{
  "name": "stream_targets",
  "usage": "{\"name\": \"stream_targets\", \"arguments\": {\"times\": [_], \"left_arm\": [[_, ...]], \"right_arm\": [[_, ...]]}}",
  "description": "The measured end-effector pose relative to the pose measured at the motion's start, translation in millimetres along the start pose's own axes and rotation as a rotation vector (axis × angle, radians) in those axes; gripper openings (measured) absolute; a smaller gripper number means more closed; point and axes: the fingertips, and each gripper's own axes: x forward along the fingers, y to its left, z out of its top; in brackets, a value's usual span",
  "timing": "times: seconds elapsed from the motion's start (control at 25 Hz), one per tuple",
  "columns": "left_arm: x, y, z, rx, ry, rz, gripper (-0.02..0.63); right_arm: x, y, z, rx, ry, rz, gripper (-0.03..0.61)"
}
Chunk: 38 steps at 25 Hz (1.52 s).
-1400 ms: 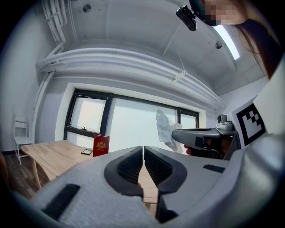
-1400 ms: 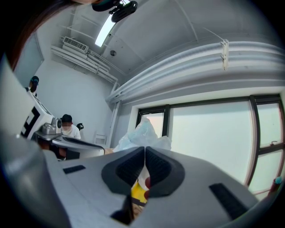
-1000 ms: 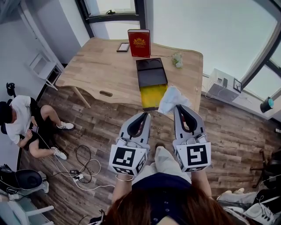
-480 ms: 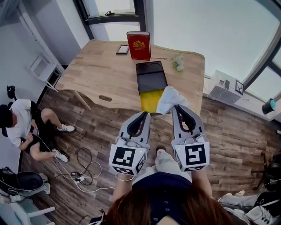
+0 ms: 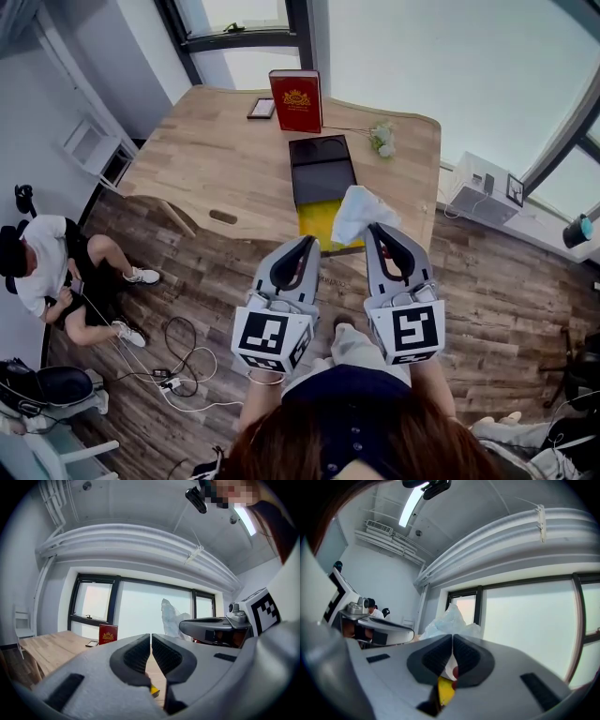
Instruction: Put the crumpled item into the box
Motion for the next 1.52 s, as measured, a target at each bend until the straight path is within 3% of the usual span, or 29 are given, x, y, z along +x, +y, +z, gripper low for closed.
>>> {"name": "stream_targets", "arguments": {"times": [0.68,1.52], "left_arm": [[36,13,0,0.001,-0.003,0.047,0.032],[71,31,-4,-0.008,0.031,0.100,0.032]], "right_arm": [[40,-18,-26,-0.028,0.033,0.056,0.029],[89,-19,-71,-0.142,0.130,0.177,0.029]]}}
